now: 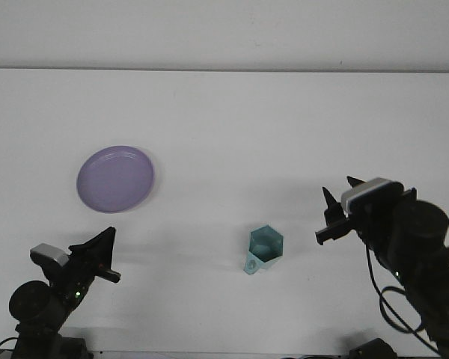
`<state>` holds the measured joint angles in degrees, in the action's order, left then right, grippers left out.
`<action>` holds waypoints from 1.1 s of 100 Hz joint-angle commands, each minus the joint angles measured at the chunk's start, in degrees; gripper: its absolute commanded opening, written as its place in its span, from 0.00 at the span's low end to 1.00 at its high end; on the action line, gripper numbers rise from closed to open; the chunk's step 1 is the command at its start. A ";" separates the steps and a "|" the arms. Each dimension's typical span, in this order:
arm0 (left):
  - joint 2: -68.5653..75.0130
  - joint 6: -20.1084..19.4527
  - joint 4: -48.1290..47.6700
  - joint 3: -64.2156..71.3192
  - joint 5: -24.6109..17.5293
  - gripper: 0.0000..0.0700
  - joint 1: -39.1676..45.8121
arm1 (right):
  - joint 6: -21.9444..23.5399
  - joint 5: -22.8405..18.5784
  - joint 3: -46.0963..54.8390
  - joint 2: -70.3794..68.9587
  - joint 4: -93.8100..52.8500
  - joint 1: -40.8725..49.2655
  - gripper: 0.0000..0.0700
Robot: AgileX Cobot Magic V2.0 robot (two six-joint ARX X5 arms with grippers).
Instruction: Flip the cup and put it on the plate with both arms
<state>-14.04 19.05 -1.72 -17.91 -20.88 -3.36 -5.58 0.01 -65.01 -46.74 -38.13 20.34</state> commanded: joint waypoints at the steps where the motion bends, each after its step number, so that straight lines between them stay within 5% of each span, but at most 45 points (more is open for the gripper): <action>1: -3.13 -0.52 -1.31 -4.00 -2.08 0.02 -0.70 | 0.26 0.09 8.22 5.66 6.19 -0.35 0.48; 36: -22.21 -8.26 -18.56 -26.75 -2.58 0.02 -10.95 | -0.20 9.75 34.29 30.93 14.97 -2.43 0.48; 58: -34.45 -10.43 -29.42 -37.20 -2.12 0.02 -20.37 | -0.17 10.69 35.10 35.04 15.78 -2.40 0.48; 85: -49.72 -9.40 -34.69 -48.83 6.99 0.02 -32.37 | 0.22 10.54 35.10 35.04 15.78 -2.40 0.48; 99: -57.94 -9.57 -37.83 -55.36 7.48 0.03 -37.00 | 0.22 10.54 35.10 35.04 15.87 -2.40 0.48; 105: -61.64 -9.57 -39.30 -58.16 7.45 0.14 -38.73 | 0.22 10.54 35.10 35.04 16.00 -2.40 0.48; 110: -64.59 -9.55 -40.22 -60.26 7.45 0.46 -39.98 | 0.22 10.54 35.10 35.04 16.09 -2.40 0.48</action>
<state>-75.24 9.78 -41.25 -75.46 -13.63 -41.85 -5.74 10.52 -29.41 -11.51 -22.83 17.82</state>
